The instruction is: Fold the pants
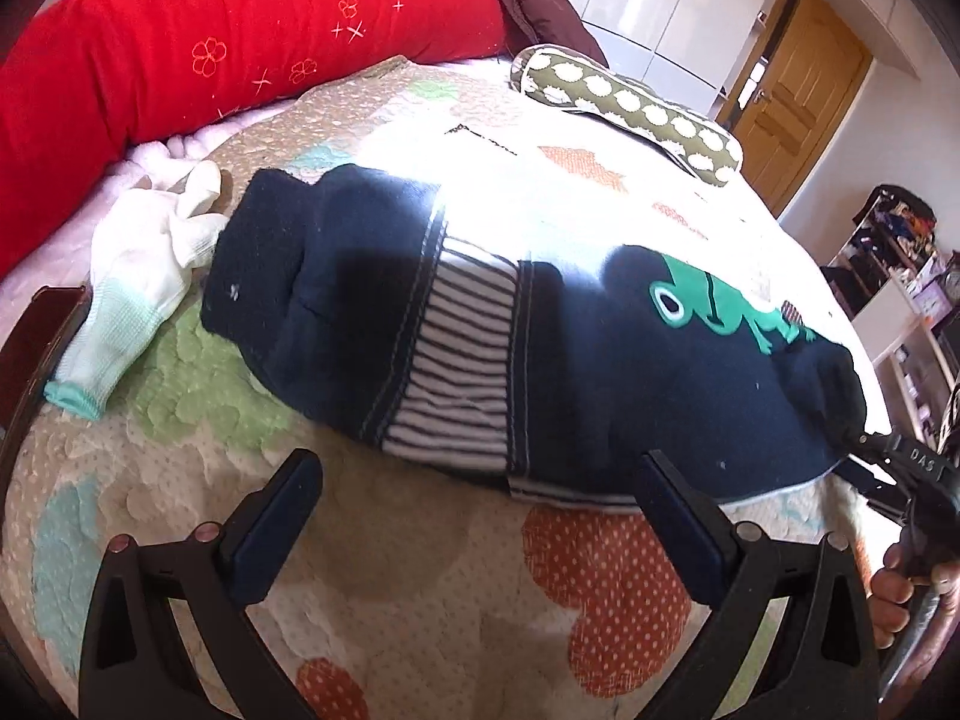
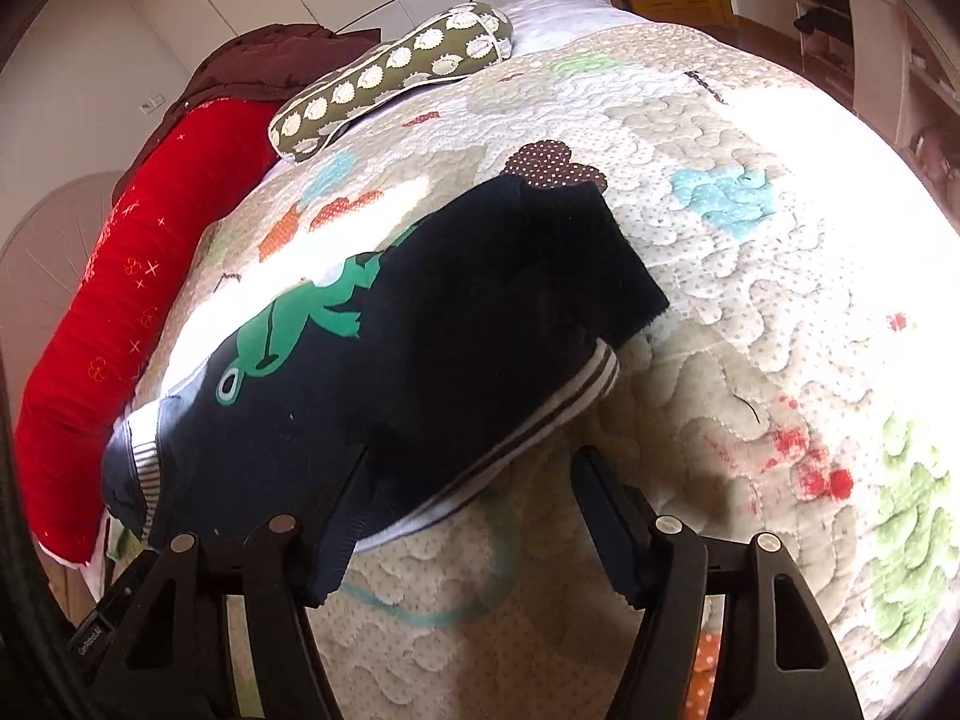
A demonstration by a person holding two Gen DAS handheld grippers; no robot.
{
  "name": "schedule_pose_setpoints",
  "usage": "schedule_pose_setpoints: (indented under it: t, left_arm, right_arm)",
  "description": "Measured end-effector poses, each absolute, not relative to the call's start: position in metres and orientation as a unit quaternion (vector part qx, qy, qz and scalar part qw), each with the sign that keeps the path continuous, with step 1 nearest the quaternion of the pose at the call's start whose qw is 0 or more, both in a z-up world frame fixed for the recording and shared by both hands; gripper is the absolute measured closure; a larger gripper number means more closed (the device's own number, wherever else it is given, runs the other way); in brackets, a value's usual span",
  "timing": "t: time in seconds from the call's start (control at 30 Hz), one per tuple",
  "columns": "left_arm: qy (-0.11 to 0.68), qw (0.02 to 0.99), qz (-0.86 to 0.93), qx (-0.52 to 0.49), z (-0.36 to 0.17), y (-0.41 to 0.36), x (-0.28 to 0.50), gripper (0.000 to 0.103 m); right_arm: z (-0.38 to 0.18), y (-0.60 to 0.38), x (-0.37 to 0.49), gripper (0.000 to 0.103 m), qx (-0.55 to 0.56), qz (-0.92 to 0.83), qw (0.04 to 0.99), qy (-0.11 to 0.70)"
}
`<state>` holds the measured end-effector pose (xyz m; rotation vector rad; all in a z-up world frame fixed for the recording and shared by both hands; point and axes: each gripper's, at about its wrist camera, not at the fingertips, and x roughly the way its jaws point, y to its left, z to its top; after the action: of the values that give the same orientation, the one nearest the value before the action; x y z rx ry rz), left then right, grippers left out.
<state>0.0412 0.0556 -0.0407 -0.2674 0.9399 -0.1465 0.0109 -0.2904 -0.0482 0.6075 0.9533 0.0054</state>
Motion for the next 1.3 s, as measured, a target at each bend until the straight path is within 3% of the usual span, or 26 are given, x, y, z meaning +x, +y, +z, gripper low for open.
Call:
schedule_pose_setpoints:
  t: [0.13, 0.2, 0.23, 0.27, 0.33, 0.43, 0.77, 0.83, 0.97, 1.03, 1.07, 1.3]
  left_arm:
    - [0.473, 0.857, -0.082, -0.186, -0.052, 0.074, 0.079, 0.000]
    - [0.478, 0.850, -0.083, -0.204, -0.055, 0.079, 0.092, 0.000]
    - [0.480, 0.848, -0.080, -0.211, -0.054, 0.080, 0.097, 0.008]
    - [0.483, 0.847, -0.072, -0.210, -0.052, 0.079, 0.100, 0.019]
    - [0.499, 0.844, -0.052, -0.190, -0.050, 0.076, 0.105, 0.080]
    - [0.503, 0.836, -0.067, -0.209, -0.044, 0.079, 0.099, 0.089]
    - [0.486, 0.849, -0.093, -0.185, -0.017, 0.068, 0.033, 0.092]
    - [0.492, 0.851, -0.085, -0.159, -0.025, 0.062, 0.025, 0.083]
    - [0.503, 0.853, -0.055, -0.130, -0.038, 0.061, 0.015, 0.075]
    - [0.504, 0.850, -0.054, -0.145, -0.035, 0.068, 0.009, 0.070]
    - [0.501, 0.851, -0.052, -0.150, -0.032, 0.073, 0.005, 0.069]
    - [0.436, 0.891, -0.008, -0.126, 0.015, 0.087, -0.032, 0.058]
  right_arm:
    - [-0.054, -0.299, 0.033, 0.040, 0.326, 0.007, 0.837, 0.440]
    - [-0.054, -0.300, 0.041, 0.049, 0.337, 0.002, 0.834, 0.436]
    - [-0.055, -0.302, 0.044, 0.059, 0.342, -0.002, 0.833, 0.435]
    - [-0.056, -0.303, 0.046, 0.076, 0.347, -0.004, 0.830, 0.436]
    - [-0.059, -0.307, 0.048, 0.087, 0.369, 0.012, 0.820, 0.438]
    - [-0.053, -0.307, 0.040, 0.089, 0.369, 0.017, 0.822, 0.432]
    - [-0.020, -0.318, -0.037, 0.090, 0.344, 0.016, 0.845, 0.409]
    - [-0.025, -0.325, -0.055, 0.089, 0.348, 0.013, 0.843, 0.410]
    - [-0.044, -0.340, -0.088, 0.078, 0.341, -0.034, 0.838, 0.425]
    - [-0.046, -0.350, -0.100, 0.065, 0.353, -0.054, 0.835, 0.419]
    - [-0.045, -0.356, -0.110, 0.063, 0.360, -0.063, 0.835, 0.411]
    - [0.010, -0.351, -0.138, 0.063, 0.310, -0.103, 0.887, 0.328]
